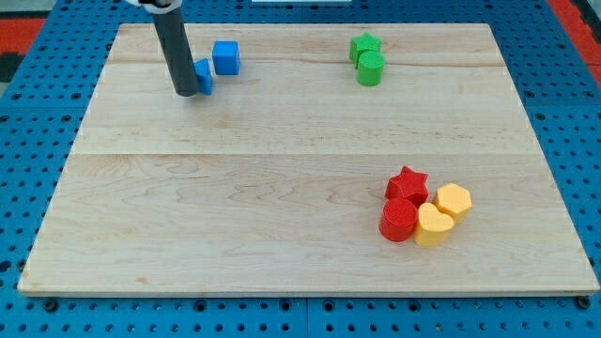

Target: Push the blue triangle to the bottom left of the blue cube

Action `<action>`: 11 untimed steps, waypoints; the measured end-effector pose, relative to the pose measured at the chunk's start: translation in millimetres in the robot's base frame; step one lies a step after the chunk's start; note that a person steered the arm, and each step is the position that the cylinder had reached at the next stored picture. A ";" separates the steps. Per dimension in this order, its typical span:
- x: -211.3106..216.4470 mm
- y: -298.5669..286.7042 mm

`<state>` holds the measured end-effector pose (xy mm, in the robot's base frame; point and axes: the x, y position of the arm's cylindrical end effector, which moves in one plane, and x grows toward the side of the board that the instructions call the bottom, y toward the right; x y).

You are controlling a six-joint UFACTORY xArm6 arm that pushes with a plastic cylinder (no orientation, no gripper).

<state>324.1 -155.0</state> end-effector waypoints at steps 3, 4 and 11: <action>-72.3 -21.6; -124.6 -26.3; 17.9 -26.6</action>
